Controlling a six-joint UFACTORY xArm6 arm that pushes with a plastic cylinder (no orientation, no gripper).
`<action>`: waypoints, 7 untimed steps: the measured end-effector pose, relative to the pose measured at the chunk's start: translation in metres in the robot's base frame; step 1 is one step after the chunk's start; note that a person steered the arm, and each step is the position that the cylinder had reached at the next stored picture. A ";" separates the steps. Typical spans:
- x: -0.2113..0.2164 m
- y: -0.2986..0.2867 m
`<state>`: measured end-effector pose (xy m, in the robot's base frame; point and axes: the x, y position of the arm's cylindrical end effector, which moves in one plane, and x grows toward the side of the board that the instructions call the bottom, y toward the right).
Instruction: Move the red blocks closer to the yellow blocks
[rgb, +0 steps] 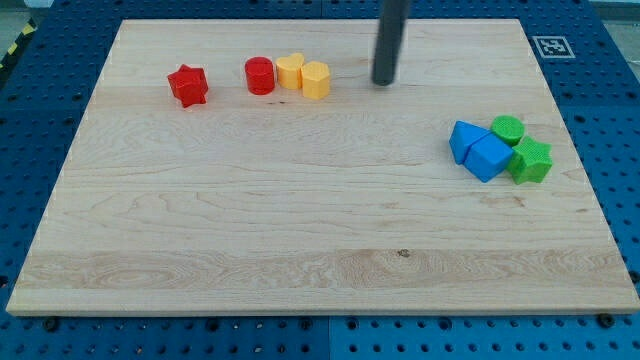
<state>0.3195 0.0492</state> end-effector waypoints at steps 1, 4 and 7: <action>0.000 -0.067; 0.020 -0.128; 0.035 -0.144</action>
<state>0.3541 -0.0950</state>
